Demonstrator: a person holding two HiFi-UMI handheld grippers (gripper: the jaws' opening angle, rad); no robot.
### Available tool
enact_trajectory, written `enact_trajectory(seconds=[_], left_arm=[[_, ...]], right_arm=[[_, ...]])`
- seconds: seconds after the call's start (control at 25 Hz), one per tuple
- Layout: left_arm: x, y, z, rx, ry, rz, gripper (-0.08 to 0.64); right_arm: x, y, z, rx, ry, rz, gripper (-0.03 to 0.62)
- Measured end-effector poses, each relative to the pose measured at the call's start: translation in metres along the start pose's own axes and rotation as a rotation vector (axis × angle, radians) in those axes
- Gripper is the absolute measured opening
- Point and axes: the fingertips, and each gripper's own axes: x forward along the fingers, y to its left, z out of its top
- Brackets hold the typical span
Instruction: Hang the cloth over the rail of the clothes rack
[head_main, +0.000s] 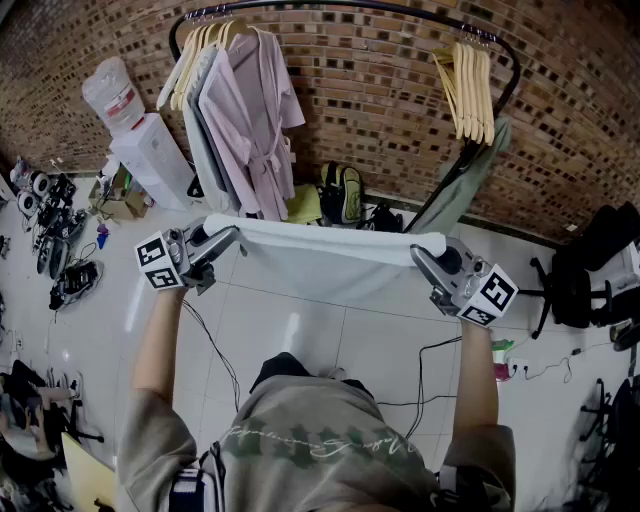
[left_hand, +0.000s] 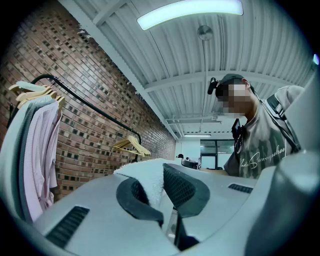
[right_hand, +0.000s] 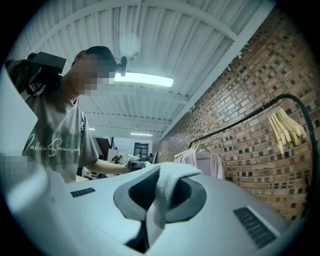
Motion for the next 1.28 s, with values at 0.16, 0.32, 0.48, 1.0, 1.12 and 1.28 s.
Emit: enact_trajectory(seconds=[0.16,0.32,0.48,1.0,1.12,1.28], left_arm=[[0.020,0.025,0.008,0.021,-0.021,0.009,0.018],[0.035,0.059,0.017,0.053,-0.033,-0.004,0.018],[0.053,0.105,0.024,0.080,-0.015,0.010,0.018],[0.102,0.199,0.083,0.142,0.080,-0.055,0.018],[0.103,0.214,0.098,0.135,0.061,-0.079,0.018],[0.107,0.242,0.110,0.133,0.055,-0.113,0.018]], right_arm=[[0.002,-0.034,0.005,-0.009,0.007,0.003,0.021],[0.015,-0.074,0.009,-0.023,-0.001,-0.032,0.021],[0.030,-0.112,0.012,-0.018,-0.034,-0.057,0.021],[0.063,-0.212,0.040,-0.076,-0.041,-0.145,0.021],[0.075,-0.230,0.052,-0.126,-0.064,-0.179,0.021],[0.090,-0.251,0.063,-0.135,-0.078,-0.192,0.021]])
